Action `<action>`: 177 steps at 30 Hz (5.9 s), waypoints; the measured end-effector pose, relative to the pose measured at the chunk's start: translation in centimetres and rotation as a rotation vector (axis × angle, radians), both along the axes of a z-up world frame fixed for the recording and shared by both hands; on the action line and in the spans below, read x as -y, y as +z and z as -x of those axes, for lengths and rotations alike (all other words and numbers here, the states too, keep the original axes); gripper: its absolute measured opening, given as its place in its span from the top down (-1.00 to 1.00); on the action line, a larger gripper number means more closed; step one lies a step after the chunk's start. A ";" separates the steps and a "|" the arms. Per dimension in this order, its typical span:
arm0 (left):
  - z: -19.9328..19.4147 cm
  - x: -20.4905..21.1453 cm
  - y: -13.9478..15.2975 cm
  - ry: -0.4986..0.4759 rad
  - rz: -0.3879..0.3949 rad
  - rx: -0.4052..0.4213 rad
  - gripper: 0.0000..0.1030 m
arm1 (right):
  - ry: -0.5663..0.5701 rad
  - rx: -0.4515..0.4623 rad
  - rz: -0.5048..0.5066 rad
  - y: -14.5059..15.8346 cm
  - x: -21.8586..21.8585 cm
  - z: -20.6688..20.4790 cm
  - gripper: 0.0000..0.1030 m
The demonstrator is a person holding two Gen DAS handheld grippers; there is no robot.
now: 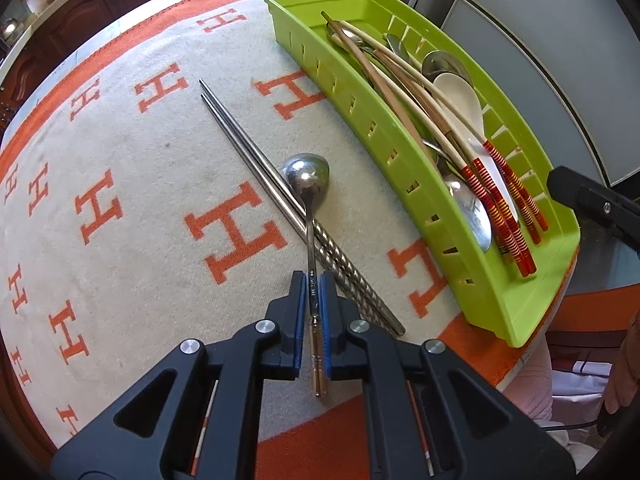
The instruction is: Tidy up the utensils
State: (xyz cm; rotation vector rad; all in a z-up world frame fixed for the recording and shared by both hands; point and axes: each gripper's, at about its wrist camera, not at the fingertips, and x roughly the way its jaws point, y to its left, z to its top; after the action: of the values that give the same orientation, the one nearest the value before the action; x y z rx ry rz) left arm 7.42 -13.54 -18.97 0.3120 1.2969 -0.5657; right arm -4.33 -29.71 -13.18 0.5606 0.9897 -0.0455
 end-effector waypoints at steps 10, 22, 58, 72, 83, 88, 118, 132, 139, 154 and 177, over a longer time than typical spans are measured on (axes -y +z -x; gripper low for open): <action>-0.1 0.8 0.0 -0.021 0.029 -0.011 0.41 | -0.006 -0.004 0.002 -0.2 0.1 0.1 0.76; -1.0 -2.4 1.6 0.138 0.105 -0.052 0.97 | -0.003 0.006 0.004 0.0 0.1 0.0 0.76; -1.2 3.6 7.4 0.157 0.201 -0.012 0.99 | -0.013 0.025 0.004 0.8 0.5 0.4 0.76; -2.0 -4.0 10.7 0.233 0.142 0.200 0.09 | 0.168 -0.011 0.020 2.0 -5.7 -4.3 0.76; -4.4 -10.2 8.3 0.397 0.047 0.225 0.09 | 0.269 -0.239 0.098 -1.2 -10.6 -11.4 0.76; -4.6 -12.0 6.4 0.428 0.046 0.188 0.09 | 0.306 -0.335 0.193 -2.8 -12.3 -13.3 0.76; -5.1 -14.0 3.1 0.465 0.104 0.068 0.09 | 0.331 -0.381 0.055 -5.2 -14.3 -12.0 0.89; -4.3 -12.4 2.9 0.418 0.120 0.026 0.09 | 0.249 -0.195 0.018 0.4 -9.5 -8.5 0.89; -3.9 -9.6 2.6 0.370 0.149 -0.022 0.09 | 0.192 -0.158 0.120 2.7 -5.5 -7.8 0.89; -2.7 -3.7 0.6 0.304 0.073 -0.068 0.08 | 0.115 -0.183 0.119 1.0 -1.3 -6.9 0.68; -2.3 0.5 0.1 0.353 -0.049 0.039 0.91 | 0.086 -0.162 0.065 -0.8 -0.6 -4.7 0.68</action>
State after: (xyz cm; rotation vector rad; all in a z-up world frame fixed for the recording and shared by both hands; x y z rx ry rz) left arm 9.74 -14.07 -18.86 0.1282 1.2924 -0.2286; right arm 0.37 -29.10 -13.95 0.4595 1.1654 -0.0463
